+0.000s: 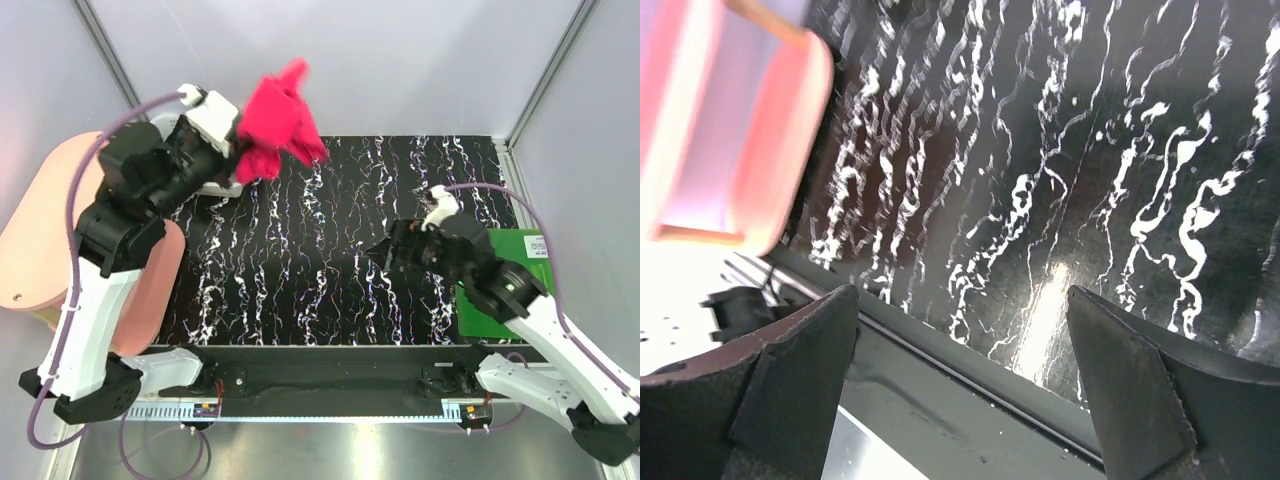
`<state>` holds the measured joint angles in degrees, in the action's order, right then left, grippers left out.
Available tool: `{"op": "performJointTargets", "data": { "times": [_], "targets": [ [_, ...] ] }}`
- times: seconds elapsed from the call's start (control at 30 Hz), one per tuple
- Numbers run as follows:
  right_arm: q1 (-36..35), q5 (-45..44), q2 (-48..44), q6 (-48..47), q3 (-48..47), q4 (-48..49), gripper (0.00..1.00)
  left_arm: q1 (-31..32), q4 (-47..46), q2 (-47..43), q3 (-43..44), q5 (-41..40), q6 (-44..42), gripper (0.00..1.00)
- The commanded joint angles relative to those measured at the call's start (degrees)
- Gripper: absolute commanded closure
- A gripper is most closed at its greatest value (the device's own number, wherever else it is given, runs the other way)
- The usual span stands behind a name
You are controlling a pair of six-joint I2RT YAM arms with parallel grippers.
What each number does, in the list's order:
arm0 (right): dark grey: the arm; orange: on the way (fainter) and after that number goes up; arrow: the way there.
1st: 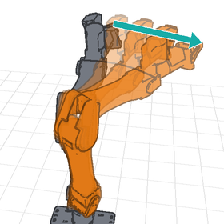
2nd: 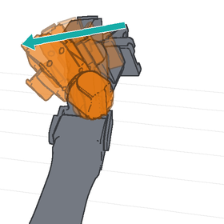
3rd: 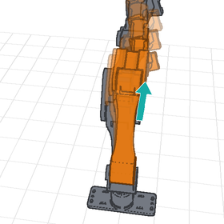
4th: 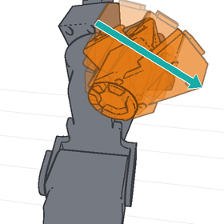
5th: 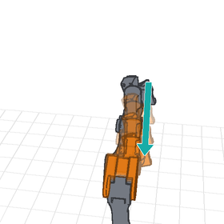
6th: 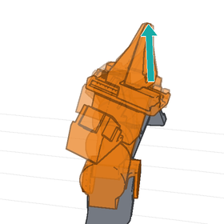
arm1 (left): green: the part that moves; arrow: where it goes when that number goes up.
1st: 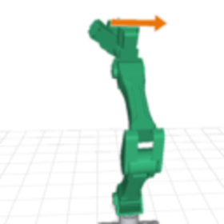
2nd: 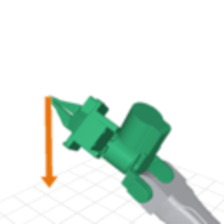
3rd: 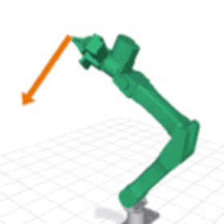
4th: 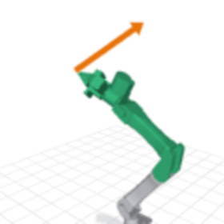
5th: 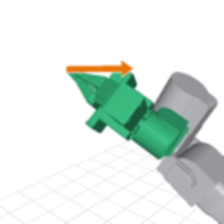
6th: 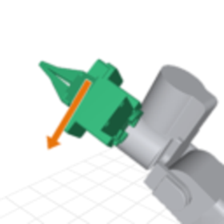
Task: Fold and stack the t-shirts
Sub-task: Move the tshirt to the center of the board
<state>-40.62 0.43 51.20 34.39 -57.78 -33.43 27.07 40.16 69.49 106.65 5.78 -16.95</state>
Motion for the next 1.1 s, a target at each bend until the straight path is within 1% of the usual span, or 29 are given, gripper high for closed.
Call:
{"op": "performJointTargets", "data": {
  "times": [0.0,0.03,0.1,0.17,0.23,0.37,0.47,0.57,0.67,0.73,0.77,0.8,0.9,1.0,1.03,1.07],
  "targets": [
    [0.1,-3.76,-5.84,0.15,-4.18,-3.65,0.08,6.66,9.66,2.23,-6.18,-1.65,-1.68,1.0],
    [-0.07,-4.38,-7.85,0.15,-4.79,-5.05,0.08,7.12,9.85,2.14,-8.89,-1.04,-0.73,1.0],
    [0.02,-6.22,-9.88,0.41,-6.73,-6.47,0.09,7.47,10.2,2.66,-11.45,1.76,0.33,1.0],
    [0.01,-7.54,-12.69,0.59,-8.92,-8.23,0.1,8.26,10.55,3.36,-14.88,2.74,0.78,1.0],
    [0.02,-8.33,-14.97,1.03,-10.68,-9.37,0.11,11.06,10.55,5.21,-16.73,3.18,0.87,1.0],
    [-0.07,-9.74,-17.18,1.73,-11.92,-11.13,0.12,17.12,10.73,10.82,-16.3,4.77,1.48,1.0],
    [0.02,-9.83,-17.98,3.05,-10.7,-11.66,0.13,23.88,11.08,14.08,-14.28,4.15,0.87,1.0],
    [0.02,-9.83,-17.89,3.93,-10.07,-11.66,0.13,28.46,11.78,15.4,-12.26,5.28,1.22,1.0],
    [0.02,-10.36,-17.1,3.58,-10.51,-11.66,0.14,30.14,12.22,15.32,-13.57,8.18,2.44,1.0],
    [0.01,-10.36,-16.23,2.96,-10.95,-11.74,0.14,30.15,12.13,15.06,-17.51,11.87,3.06,1.0],
    [0.02,-10.27,-15.87,2.96,-11.04,-11.66,0.14,30.15,12.13,14.88,-19.18,13.02,3.24,0.92],
    [0.02,-10.18,-15.69,2.53,-10.95,-11.57,0.14,30.15,12.05,14.97,-22.85,15.55,3.41,0.86],
    [0.01,-9.92,-14.73,2.35,-10.43,-11.05,0.14,30.06,12.13,17.25,-28.93,17.68,3.33,0.76],
    [0.02,-8.78,-14.2,2.35,-8.94,-10.34,0.14,29.27,11.08,21.2,-32.46,16.02,1.41,0.75],
    [0.02,-8.51,-14.11,2.35,-8.67,-10.08,0.14,28.57,10.64,23.3,-32.73,16.02,0.96,0.73],
    [0.02,-8.16,-14.02,2.43,-8.41,-9.55,0.14,26.56,10.12,24.45,-32.13,16.54,0.34,0.71]
  ]
}}
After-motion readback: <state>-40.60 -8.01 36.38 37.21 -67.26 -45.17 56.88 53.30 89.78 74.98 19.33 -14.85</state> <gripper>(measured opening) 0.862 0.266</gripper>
